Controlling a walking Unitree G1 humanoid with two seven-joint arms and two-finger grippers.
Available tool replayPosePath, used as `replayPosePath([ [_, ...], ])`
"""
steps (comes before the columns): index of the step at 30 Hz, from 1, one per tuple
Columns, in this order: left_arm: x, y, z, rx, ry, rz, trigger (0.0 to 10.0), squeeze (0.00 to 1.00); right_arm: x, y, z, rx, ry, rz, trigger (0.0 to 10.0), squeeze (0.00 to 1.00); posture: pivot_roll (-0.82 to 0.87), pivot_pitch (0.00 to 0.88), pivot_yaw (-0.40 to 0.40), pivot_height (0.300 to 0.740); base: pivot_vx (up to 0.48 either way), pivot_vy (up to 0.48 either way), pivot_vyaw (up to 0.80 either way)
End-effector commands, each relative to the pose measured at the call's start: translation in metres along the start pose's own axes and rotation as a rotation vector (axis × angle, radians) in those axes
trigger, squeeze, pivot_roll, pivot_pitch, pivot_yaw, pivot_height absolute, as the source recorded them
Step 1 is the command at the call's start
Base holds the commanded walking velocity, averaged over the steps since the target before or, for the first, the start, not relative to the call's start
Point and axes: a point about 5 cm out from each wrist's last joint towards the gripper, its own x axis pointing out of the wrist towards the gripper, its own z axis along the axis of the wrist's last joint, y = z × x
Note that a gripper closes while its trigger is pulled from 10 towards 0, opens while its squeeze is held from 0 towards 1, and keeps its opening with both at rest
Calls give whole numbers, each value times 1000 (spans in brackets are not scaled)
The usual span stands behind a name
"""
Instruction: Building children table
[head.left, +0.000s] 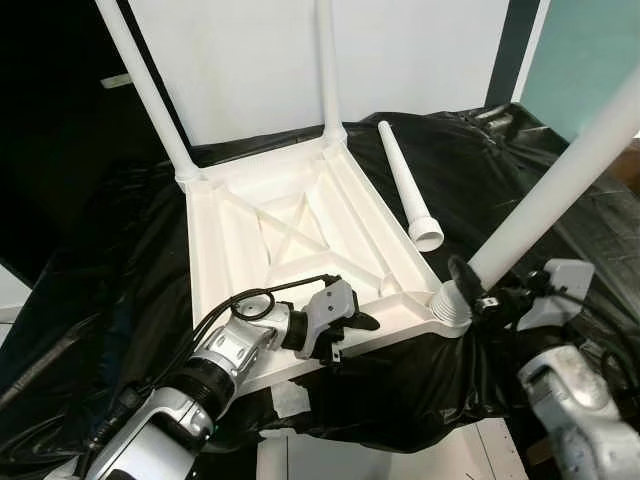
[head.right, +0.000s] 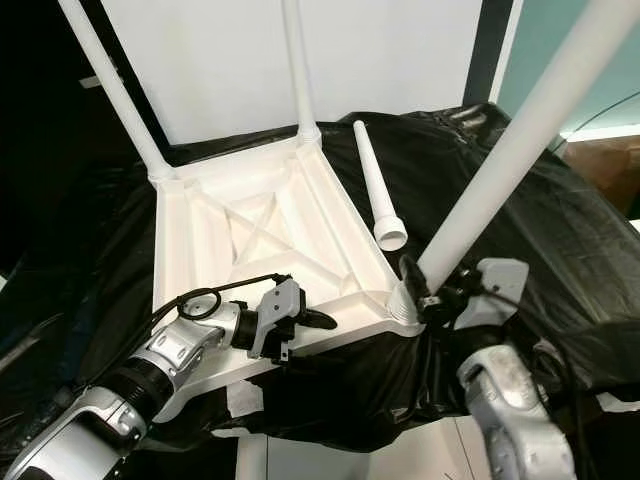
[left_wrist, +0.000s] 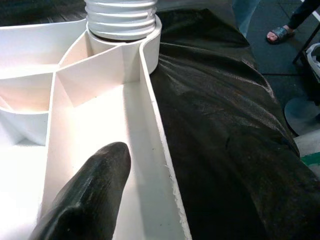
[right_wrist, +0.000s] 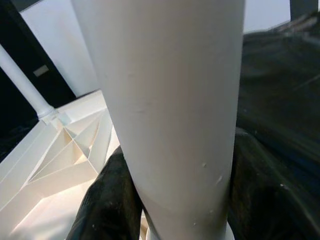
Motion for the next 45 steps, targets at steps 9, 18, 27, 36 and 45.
replayPosePath([
  [9, 4, -7, -26, -75, 90, 15, 10000, 0, -3, 3, -38, 23, 390, 57, 10000, 0, -230, 40, 81, 740, 0, 0, 0],
  [18, 6, -8, -27, -84, 82, 24, 10000, 0, 1, 9, -20, -130, 466, 159, 10000, 0, -221, 46, 64, 740, 0, 0, 0],
  [27, 5, -10, -30, -91, 79, 34, 10000, 0, -11, 9, -31, -147, 533, 173, 10000, 0, -220, 55, 61, 740, 0, 0, 0],
  [36, 6, -9, -29, -86, 80, 28, 10000, 0, -15, 10, -27, -295, 499, 179, 10000, 0, -231, 60, 73, 740, 0, 0, 0],
  [45, 5, -9, -29, -83, 83, 32, 10000, 0, -15, 15, -25, -369, 455, 222, 10000, 0, -226, 58, 72, 740, 0, 0, 0],
])
